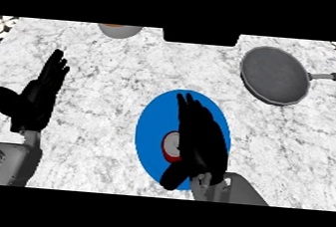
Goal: Pick the can from the plate and place it in the pan
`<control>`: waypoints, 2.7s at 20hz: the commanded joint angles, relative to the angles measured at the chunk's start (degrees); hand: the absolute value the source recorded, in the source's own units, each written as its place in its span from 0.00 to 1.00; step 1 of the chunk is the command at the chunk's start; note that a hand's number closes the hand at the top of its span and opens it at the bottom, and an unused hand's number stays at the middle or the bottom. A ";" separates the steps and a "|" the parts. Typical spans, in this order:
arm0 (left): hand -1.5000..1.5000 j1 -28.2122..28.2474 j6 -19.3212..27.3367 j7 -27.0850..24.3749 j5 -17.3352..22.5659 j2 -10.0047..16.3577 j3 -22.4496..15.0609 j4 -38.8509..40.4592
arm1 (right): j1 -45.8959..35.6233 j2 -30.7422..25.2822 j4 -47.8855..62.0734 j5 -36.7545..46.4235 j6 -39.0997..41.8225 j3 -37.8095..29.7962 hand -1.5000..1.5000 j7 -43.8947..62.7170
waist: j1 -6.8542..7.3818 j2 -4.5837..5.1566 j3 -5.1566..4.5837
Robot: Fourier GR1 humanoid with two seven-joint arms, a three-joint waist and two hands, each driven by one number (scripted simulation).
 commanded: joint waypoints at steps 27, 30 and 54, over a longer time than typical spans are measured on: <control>0.50 2.61 -2.88 -1.32 -1.93 -1.67 2.73 -2.75 | -3.66 0.82 19.80 -8.34 2.82 -0.89 1.00 -4.57 | 0.37 0.08 0.06; 0.50 -0.18 -2.69 0.57 -2.42 -2.91 2.67 -0.80 | -1.56 0.82 16.90 -4.32 3.74 2.94 1.00 -3.70 | -0.05 0.02 0.06; 0.50 -1.46 -3.57 1.94 -3.20 -1.77 5.48 -0.31 | 10.67 -22.42 -21.45 7.30 -7.35 9.38 1.00 -32.72 | -1.01 -0.13 0.10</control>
